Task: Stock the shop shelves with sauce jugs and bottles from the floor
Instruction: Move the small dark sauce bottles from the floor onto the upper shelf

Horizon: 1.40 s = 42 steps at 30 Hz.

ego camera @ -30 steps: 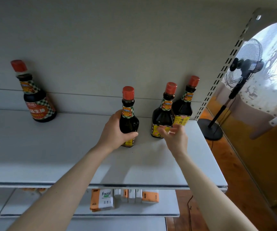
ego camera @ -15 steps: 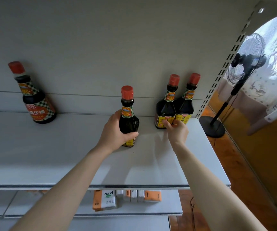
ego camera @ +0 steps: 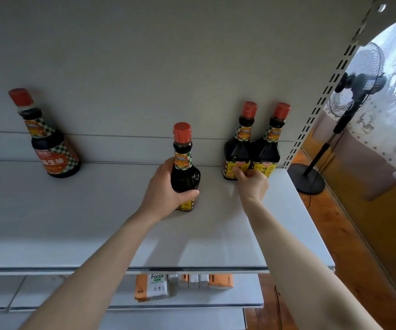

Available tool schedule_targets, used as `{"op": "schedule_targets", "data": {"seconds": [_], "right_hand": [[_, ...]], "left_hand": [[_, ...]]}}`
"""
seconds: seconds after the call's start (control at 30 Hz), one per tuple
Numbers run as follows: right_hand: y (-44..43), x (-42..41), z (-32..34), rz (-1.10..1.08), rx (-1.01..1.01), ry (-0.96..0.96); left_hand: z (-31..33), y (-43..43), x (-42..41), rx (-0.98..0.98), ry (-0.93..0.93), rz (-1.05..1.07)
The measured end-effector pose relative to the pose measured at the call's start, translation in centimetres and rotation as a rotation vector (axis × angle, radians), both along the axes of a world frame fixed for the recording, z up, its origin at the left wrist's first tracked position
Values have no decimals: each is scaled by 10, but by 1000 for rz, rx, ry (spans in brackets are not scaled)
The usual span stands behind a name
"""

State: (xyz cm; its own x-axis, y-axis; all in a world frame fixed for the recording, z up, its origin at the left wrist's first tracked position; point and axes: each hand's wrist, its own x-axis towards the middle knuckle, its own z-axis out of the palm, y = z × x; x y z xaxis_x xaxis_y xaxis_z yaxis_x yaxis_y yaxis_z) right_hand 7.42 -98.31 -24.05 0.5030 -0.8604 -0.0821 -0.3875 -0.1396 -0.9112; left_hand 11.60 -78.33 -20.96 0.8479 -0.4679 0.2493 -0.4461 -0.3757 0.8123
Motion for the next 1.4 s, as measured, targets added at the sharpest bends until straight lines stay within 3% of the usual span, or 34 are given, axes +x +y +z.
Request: {"op": "schedule_targets", "data": {"seconds": [0.2,0.57,0.7,0.9,1.07,1.4], "right_hand": [[1,-2,-3,21,-30,2],[-2,-22,-10,281,-83,9],[-5,-42,-9,415,-170,152],[-26,-81,-22,596,-479,481],[-25,-88,-33,559,-597,455],[-26,-89,-35,561,-603,412]], "left_hand": [[-1,0,0,-1,6,0],[-1,-1,0,3,-9,7],[0,-1,1,3,-5,14],[6,-18,3,-2,-28,72],[9,-45,10,7,-27,53],[24,-73,39,16,113,59]]}}
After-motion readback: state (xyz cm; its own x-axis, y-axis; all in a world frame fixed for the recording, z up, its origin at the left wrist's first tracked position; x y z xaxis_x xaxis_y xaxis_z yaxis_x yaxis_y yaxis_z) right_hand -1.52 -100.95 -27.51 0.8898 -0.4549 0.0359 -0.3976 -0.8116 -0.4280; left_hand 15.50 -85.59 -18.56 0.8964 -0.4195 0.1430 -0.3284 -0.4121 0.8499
